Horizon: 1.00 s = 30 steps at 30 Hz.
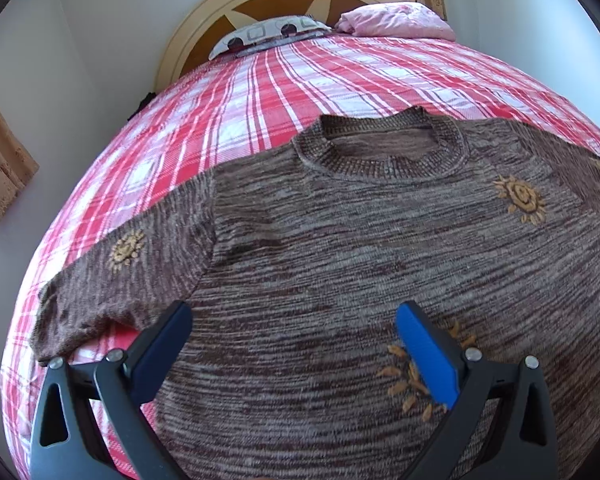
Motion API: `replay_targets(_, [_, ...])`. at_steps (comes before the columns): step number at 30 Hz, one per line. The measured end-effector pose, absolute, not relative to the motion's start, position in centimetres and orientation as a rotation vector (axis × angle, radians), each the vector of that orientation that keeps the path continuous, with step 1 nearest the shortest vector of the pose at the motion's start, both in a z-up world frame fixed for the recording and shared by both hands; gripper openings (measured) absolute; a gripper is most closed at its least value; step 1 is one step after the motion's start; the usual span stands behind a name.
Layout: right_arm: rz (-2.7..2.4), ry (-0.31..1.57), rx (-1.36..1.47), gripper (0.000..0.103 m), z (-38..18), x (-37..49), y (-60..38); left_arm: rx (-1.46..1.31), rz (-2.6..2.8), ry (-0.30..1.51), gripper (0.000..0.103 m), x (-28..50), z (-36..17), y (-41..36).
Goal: Fold small clothes
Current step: 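Move the right gripper down to the sweater sleeve cuff nearest it, then close the right gripper on the sleeve cuff and lift it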
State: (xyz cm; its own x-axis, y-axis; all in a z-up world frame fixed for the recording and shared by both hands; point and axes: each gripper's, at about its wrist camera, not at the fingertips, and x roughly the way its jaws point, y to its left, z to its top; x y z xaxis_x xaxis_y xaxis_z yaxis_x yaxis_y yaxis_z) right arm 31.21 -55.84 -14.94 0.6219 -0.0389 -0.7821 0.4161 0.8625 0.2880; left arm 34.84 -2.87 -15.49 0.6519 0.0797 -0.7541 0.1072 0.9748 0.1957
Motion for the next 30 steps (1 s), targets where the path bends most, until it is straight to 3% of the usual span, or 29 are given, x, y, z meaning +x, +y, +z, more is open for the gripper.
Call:
replay_targets(2, [-0.279,0.870,0.478,0.060,-15.0,31.2,-55.8,0.211,-0.025,0.886,0.103,35.3,-16.0,-2.7])
replay_targets(5, [-0.262,0.879,0.472,0.058,-15.0,31.4,-55.5,0.178,-0.043,0.926,0.103,35.9,-16.8,-2.4])
replay_targets(8, [-0.245,0.891,0.454,0.038,-15.0,31.7,-54.9,0.129,-0.067,0.953,0.103,36.4,-17.1,-1.8])
replay_targets(10, [-0.232,0.898,0.438,0.036,-15.1,32.2,-54.5,0.084,-0.087,0.977,0.103,36.7,-17.5,-1.4])
replay_targets(14, [-0.228,0.883,0.455,0.020,-15.1,32.7,-54.1,0.058,-0.104,0.972,0.103,36.4,-17.6,-1.1])
replay_targets(30, [-0.107,0.804,0.261,0.014,-10.2,35.0,-45.9,0.051,-0.110,0.959,0.103,36.0,-17.6,-0.8])
